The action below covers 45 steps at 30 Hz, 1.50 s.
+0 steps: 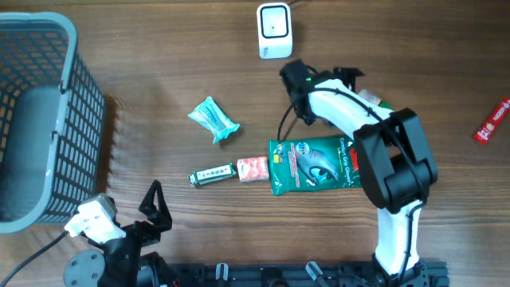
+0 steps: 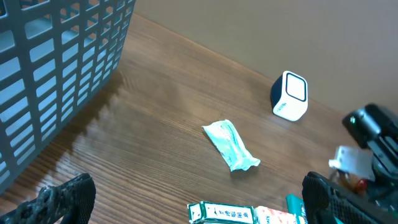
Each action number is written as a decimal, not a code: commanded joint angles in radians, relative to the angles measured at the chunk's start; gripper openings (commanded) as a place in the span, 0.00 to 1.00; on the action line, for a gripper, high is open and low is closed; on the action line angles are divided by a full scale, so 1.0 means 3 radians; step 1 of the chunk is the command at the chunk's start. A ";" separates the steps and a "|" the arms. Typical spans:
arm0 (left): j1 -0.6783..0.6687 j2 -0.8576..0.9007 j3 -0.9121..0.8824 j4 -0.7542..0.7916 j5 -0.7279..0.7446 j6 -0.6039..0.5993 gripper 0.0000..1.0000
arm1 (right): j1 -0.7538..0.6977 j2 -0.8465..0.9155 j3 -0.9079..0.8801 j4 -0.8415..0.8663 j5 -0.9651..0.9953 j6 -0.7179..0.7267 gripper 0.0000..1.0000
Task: Scan the item barcode
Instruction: 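Carry the jar to the right, rotating it in the gripper, then bring the jar's barcode up to the scanner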
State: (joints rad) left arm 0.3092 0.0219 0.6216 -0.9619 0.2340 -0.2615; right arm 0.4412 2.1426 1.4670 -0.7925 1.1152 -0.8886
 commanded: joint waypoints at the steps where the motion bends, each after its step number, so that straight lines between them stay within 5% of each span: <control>1: -0.0020 -0.0001 -0.0009 0.0008 0.0003 -0.0029 1.00 | 0.0085 -0.0251 0.0235 0.0364 0.0416 0.0005 1.00; 7: -0.0020 -0.0001 -0.0009 0.0008 0.0003 -0.0029 1.00 | 0.0205 -0.0776 0.0300 0.1039 0.0350 0.0679 1.00; 8: -0.0020 -0.0001 -0.0009 0.0008 0.0003 -0.0029 1.00 | 0.0206 -0.0932 0.0300 0.1001 0.0216 0.1124 1.00; 12: -0.0020 -0.0001 -0.0009 0.0008 0.0003 -0.0029 1.00 | 0.0097 -0.1433 0.0300 0.0170 -0.1826 0.2544 1.00; 14: -0.0020 -0.0001 -0.0009 0.0008 0.0003 -0.0029 1.00 | -0.0132 -0.1495 0.0300 -0.0024 -0.3259 0.2640 1.00; 16: -0.0020 -0.0001 -0.0009 0.0008 0.0003 -0.0029 1.00 | -0.0350 -0.1475 0.0295 -0.0135 -0.3890 0.2679 1.00; 24: -0.0020 -0.0001 -0.0009 0.0008 0.0003 -0.0029 1.00 | -0.1095 -0.1460 0.0141 -0.0290 -0.3985 0.3120 1.00; 32: -0.0020 -0.0001 -0.0009 0.0008 0.0003 -0.0029 1.00 | -0.1142 -0.1460 0.0053 0.0058 -0.4225 0.3011 1.00; 34: -0.0020 -0.0001 -0.0009 0.0008 0.0003 -0.0029 1.00 | -0.1146 -0.1450 0.0036 -0.0071 -0.4189 0.3574 1.00; 37: -0.0020 -0.0001 -0.0009 0.0008 0.0003 -0.0029 1.00 | -0.1151 -0.1451 0.0036 -0.0835 -0.3891 0.5723 1.00; 39: -0.0020 -0.0001 -0.0009 0.0008 0.0003 -0.0029 1.00 | -0.1144 -0.1450 0.0036 -0.0994 -0.3928 0.6315 1.00; 45: -0.0020 -0.0001 -0.0009 0.0008 0.0003 -0.0029 1.00 | -0.1125 -0.1433 0.0036 -0.0580 -0.3811 0.6303 1.00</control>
State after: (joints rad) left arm 0.3092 0.0223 0.6216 -0.9627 0.2340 -0.2615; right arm 0.0956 1.6962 1.4784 -0.9771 -0.0738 0.9138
